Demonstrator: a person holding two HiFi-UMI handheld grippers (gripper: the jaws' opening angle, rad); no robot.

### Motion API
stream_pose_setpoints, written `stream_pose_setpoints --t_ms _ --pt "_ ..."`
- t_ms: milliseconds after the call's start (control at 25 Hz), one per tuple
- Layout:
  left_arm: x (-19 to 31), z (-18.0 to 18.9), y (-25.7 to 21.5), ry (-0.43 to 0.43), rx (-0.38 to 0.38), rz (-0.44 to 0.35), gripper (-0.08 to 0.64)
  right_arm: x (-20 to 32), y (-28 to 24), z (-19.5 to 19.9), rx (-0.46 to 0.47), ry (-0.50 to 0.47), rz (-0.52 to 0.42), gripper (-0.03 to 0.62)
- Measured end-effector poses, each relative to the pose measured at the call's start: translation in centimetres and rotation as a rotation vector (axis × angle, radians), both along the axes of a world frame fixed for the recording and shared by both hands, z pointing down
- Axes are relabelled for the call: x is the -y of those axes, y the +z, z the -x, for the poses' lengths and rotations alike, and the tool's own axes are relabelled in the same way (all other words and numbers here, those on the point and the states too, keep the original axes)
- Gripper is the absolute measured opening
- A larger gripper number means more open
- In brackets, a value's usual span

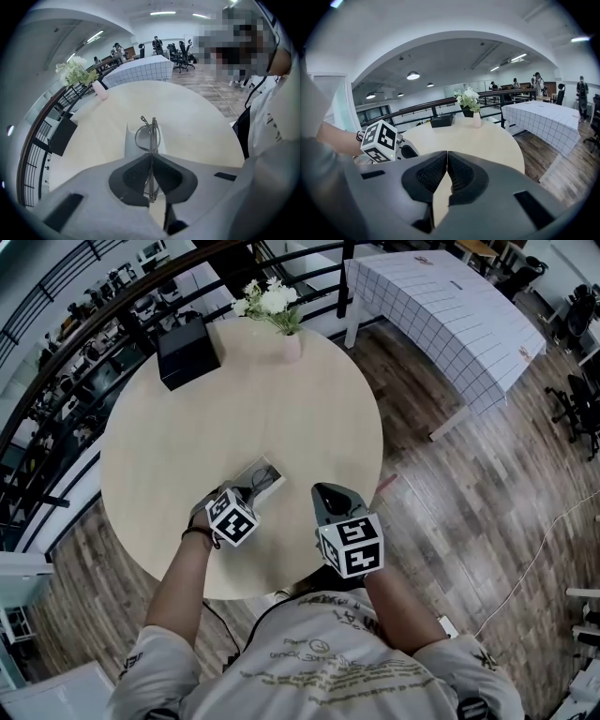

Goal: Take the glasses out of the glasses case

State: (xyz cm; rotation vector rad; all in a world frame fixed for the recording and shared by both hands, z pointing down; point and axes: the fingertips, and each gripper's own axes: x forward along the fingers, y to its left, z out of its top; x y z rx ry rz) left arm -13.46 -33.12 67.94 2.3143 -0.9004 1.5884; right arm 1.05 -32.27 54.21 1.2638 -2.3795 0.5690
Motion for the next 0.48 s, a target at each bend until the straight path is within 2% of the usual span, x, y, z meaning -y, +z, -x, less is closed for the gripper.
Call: stream_pose_setpoints --t_ms 320,480 --pt "-0.9 -0.5 -5.9 -0.126 -0.215 -0.109 0.031 -2.2 -1.4 2.1 0.006 -0.017 -0.040 0.015" --pt "-1.4 -0.3 -10.0 -0.205 -0.362 -0.196 0.031 -3.0 -2.4 3.9 0.016 -0.025 -0.084 0.015"
